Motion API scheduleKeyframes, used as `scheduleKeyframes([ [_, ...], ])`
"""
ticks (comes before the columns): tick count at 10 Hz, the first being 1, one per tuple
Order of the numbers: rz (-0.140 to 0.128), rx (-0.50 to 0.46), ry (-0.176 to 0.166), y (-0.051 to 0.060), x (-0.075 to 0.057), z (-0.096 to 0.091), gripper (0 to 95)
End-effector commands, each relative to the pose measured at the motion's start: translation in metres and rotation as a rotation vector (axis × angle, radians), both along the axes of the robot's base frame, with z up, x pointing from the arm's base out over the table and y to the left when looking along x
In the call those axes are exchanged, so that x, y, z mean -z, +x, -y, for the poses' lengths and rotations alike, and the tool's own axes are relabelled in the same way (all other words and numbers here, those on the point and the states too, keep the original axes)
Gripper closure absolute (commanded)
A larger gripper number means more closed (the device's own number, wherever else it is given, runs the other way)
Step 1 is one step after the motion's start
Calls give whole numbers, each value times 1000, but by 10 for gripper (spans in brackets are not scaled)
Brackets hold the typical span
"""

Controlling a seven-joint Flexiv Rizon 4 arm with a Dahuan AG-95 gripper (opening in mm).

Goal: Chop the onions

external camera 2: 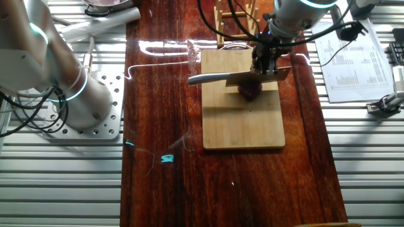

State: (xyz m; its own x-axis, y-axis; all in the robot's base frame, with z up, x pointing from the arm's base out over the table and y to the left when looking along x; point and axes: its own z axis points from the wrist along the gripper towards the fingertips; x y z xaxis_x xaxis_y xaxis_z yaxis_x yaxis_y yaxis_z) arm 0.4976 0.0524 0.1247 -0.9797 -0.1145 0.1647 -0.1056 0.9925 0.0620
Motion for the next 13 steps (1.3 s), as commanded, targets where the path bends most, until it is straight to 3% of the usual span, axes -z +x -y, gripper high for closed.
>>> scheduleKeyframes([
  [1,-10,0,1,-5,-1,1,950],
  [3,-12,-7,1,-9,-10,1,950],
  [8,-7,-11,3,-13,-14,0,950],
  [11,0,-10,2,0,12,3,950],
  [13,-12,0,11,1,14,2,950],
])
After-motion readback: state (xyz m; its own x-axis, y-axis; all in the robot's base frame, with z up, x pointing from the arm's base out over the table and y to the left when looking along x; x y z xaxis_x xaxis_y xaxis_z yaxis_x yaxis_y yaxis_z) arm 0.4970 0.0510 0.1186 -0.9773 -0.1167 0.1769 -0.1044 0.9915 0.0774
